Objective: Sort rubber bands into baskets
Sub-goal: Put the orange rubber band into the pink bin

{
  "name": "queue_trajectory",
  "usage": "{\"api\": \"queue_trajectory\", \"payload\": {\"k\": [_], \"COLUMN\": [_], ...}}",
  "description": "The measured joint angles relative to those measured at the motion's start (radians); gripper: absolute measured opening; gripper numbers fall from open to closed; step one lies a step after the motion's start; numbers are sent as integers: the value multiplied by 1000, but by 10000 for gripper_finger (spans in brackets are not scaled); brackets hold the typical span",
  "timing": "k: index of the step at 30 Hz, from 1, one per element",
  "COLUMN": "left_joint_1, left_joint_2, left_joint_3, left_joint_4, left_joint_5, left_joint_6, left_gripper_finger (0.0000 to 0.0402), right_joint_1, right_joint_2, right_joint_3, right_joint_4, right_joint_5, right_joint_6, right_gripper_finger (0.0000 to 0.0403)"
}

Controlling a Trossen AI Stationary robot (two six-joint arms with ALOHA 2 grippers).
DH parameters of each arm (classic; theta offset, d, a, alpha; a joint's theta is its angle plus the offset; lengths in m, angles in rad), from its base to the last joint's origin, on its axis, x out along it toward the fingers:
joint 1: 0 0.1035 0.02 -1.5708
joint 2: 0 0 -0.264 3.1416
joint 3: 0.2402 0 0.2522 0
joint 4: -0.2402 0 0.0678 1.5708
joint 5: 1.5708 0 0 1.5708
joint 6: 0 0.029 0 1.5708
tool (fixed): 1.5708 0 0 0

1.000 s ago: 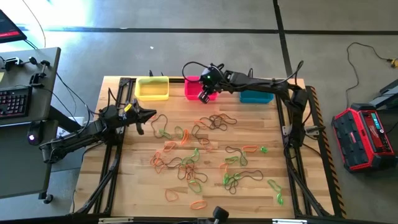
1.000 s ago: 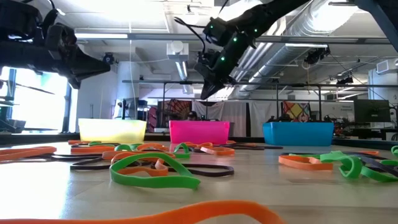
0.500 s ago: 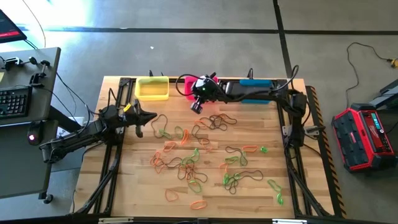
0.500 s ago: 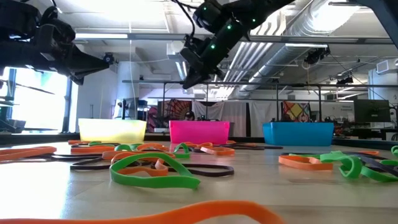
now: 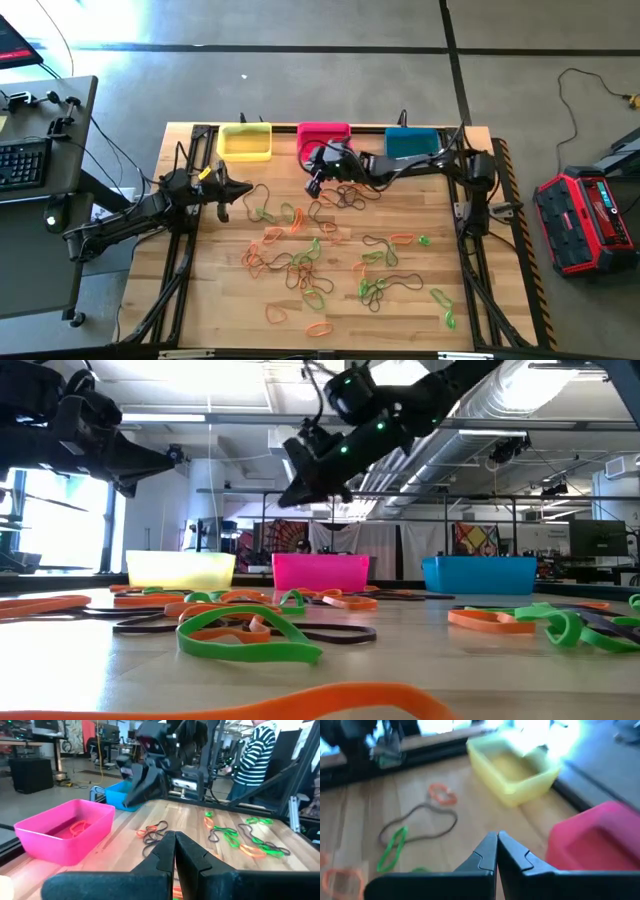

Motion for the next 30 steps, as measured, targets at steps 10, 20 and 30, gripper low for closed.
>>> {"api": "queue_trajectory", "payload": {"k": [10, 20, 30], "left_joint_1": [-26, -26, -26], "left_joint_2": [17, 24, 26], "left_joint_3": [0, 0, 0], "left_joint_4": [0, 12, 14], "left_joint_5": [-13, -72, -73], "left_joint_6": [-65, -87, -158], "left_gripper_finger": [3, 3, 7], "right_joint_1": [20, -10, -72], "right_joint_2": [-220, -269, -173], "right_joint_3": [-274, -439, -438], "right_joint_4": [14, -33, -53], "right_joint_5": [82, 68, 35], "right_joint_6": [43, 119, 134], "right_gripper_finger": [0, 1, 99]}}
